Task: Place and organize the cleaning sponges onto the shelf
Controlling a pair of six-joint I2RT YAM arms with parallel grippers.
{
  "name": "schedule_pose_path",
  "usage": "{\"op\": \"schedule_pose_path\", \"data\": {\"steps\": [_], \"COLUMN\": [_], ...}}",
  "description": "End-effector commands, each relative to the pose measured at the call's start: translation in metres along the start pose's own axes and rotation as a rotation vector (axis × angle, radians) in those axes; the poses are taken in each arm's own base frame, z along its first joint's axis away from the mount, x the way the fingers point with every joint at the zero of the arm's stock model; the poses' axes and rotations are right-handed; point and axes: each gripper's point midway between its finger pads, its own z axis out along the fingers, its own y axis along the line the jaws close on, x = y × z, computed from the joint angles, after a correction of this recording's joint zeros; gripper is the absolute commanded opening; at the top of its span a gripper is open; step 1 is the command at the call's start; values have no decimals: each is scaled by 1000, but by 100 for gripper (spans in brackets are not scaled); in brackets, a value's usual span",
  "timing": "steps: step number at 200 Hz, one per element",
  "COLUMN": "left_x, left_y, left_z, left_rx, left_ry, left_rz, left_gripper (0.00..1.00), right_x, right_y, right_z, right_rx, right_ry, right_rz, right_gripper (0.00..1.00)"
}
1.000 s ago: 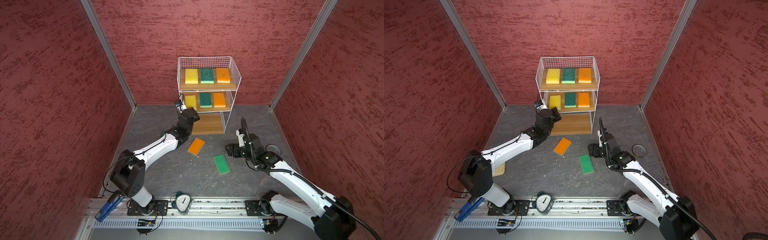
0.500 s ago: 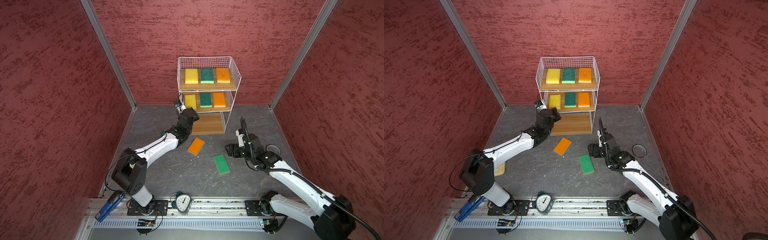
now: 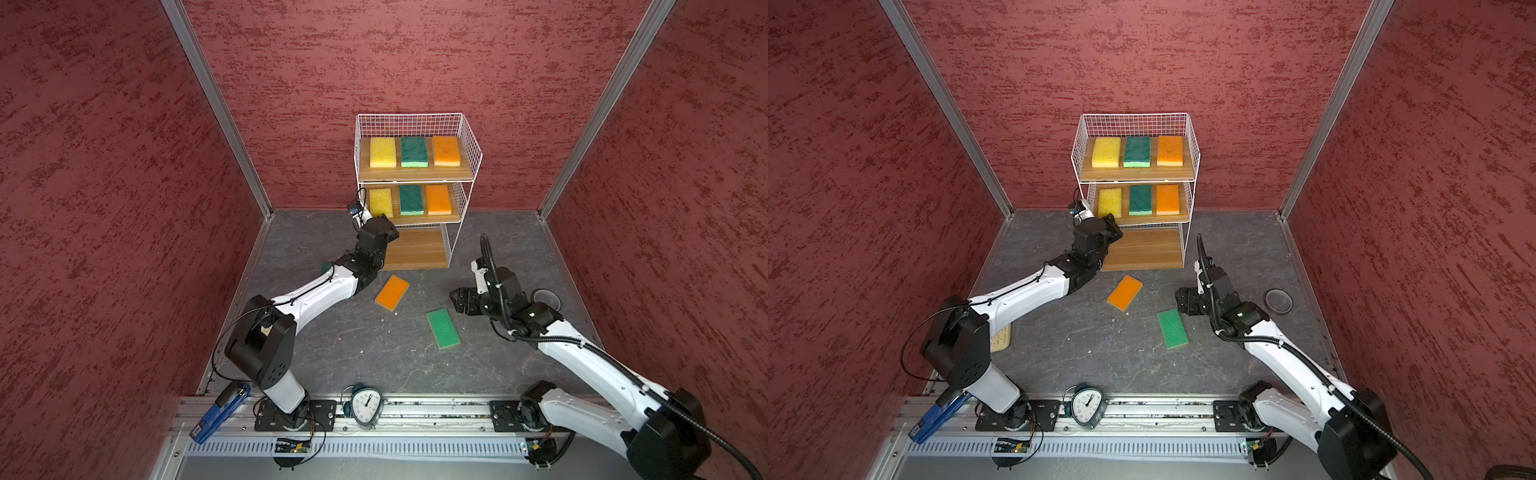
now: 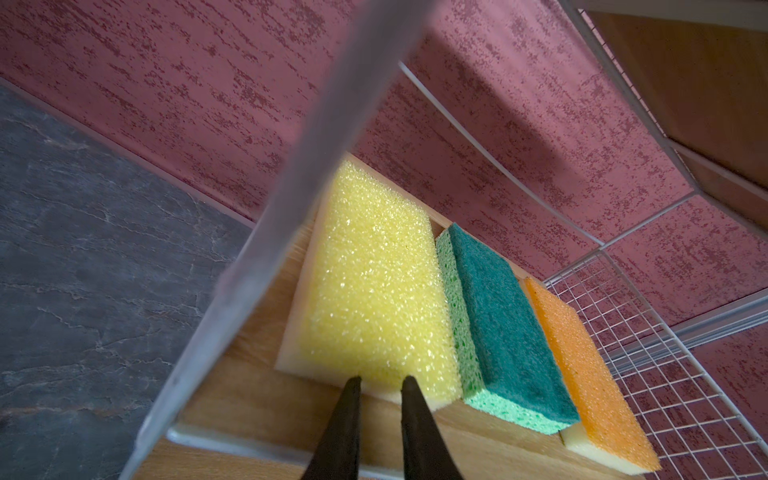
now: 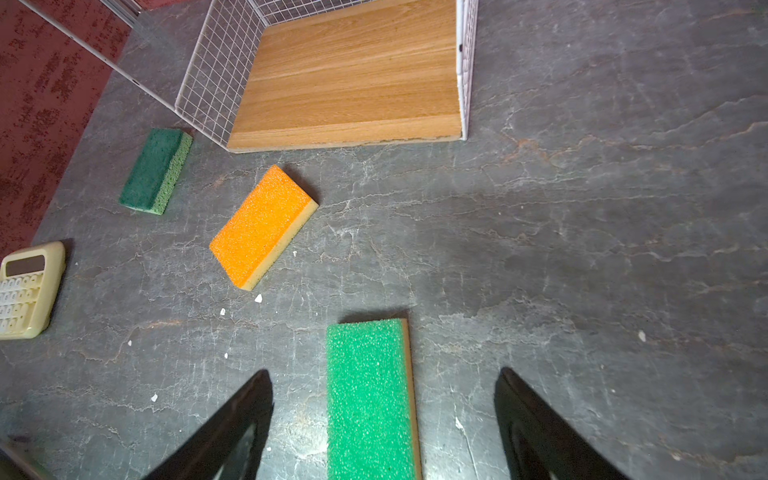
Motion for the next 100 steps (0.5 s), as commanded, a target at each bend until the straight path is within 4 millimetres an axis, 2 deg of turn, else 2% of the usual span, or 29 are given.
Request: {"op": "schedule_pose_path", "data": {"steps": [1, 100], "left_x": [5, 9], "left_y": [13, 19], "left_z": [7, 14], "left_rx": [-53, -55], "left_ry": [2, 23], "left_rz": [-5, -19], "left_gripper": [21, 21], "right_x": [-6, -9], "right_y": [2, 6], "right_z": [1, 6], "right_rx": [-7, -16], "right_ry": [-23, -15], "right_rz": [-12, -10], "right_gripper": [85, 85]}}
